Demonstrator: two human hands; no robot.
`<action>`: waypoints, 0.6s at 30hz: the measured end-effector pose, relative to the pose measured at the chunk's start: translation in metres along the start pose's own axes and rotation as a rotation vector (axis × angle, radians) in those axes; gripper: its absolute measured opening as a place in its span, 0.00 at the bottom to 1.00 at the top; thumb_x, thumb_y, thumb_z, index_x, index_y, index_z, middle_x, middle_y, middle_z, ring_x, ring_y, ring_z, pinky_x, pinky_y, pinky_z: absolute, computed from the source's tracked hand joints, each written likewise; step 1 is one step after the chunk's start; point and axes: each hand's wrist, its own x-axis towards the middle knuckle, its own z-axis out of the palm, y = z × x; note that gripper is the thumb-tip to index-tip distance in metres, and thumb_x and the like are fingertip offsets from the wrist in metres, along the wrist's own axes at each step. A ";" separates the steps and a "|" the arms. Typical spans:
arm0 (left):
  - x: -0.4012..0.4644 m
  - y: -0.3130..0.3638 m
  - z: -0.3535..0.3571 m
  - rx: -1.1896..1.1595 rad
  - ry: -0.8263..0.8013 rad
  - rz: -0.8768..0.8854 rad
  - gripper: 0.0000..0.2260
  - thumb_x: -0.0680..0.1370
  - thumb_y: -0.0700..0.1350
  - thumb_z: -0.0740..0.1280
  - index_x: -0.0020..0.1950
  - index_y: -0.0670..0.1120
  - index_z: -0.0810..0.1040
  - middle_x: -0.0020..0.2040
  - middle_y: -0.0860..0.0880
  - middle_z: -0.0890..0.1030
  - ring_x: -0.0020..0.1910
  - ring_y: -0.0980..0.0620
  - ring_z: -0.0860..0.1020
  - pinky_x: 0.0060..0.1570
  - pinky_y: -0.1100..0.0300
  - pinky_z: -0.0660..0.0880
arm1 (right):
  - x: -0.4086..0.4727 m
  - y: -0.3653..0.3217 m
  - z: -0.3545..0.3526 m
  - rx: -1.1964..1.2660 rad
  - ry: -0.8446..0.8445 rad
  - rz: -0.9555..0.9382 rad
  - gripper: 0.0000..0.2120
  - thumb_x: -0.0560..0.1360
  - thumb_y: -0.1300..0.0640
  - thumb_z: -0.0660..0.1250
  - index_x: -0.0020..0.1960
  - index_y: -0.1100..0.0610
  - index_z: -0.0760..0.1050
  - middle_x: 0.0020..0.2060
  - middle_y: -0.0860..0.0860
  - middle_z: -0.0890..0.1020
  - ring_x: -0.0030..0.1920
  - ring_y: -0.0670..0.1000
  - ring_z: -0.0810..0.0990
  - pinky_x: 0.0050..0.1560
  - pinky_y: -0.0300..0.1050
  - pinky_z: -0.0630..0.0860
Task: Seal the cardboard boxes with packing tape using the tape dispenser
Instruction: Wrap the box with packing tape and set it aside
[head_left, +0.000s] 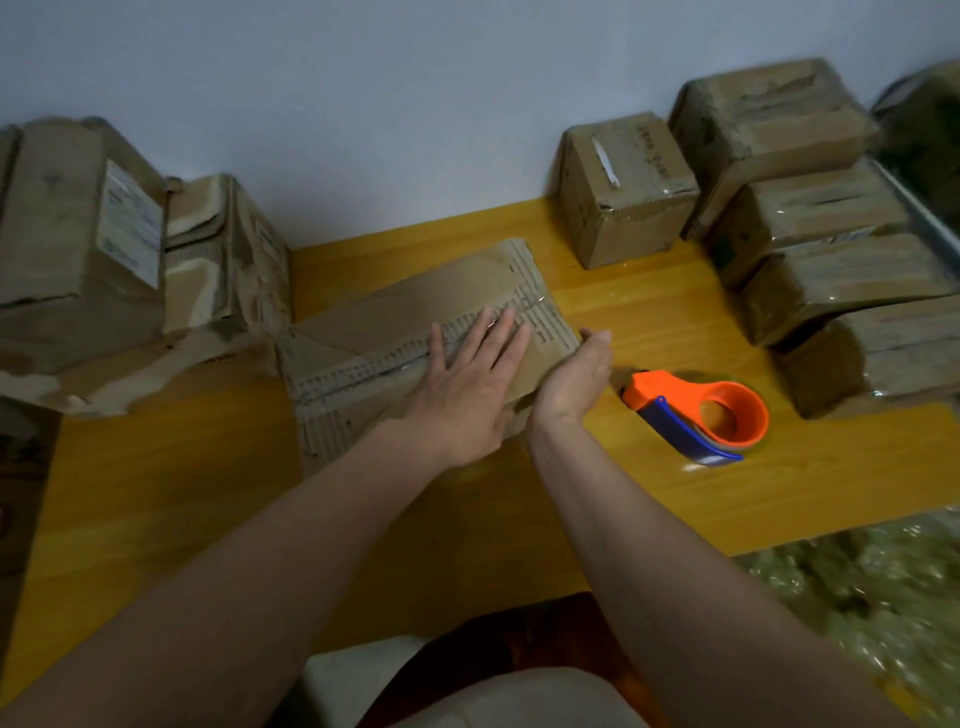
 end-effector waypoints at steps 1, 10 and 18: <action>0.000 0.001 0.000 -0.005 -0.005 -0.003 0.40 0.79 0.49 0.62 0.77 0.50 0.33 0.77 0.52 0.31 0.75 0.50 0.30 0.70 0.32 0.39 | -0.006 0.002 0.001 -0.059 0.023 -0.015 0.20 0.81 0.48 0.49 0.58 0.60 0.73 0.63 0.62 0.74 0.65 0.59 0.70 0.68 0.53 0.63; 0.002 0.008 -0.003 -0.070 -0.020 -0.063 0.41 0.78 0.49 0.63 0.77 0.51 0.33 0.76 0.52 0.30 0.74 0.50 0.28 0.70 0.32 0.36 | -0.020 0.003 -0.018 -0.376 -0.228 -0.068 0.25 0.81 0.57 0.52 0.75 0.66 0.53 0.75 0.60 0.59 0.75 0.57 0.57 0.74 0.54 0.55; -0.010 -0.014 -0.030 -0.357 0.057 -0.168 0.28 0.79 0.48 0.56 0.79 0.54 0.52 0.80 0.49 0.46 0.77 0.47 0.43 0.74 0.40 0.42 | -0.028 -0.024 -0.028 -0.785 -0.377 -0.241 0.14 0.80 0.59 0.56 0.52 0.66 0.78 0.52 0.63 0.80 0.54 0.62 0.77 0.52 0.55 0.75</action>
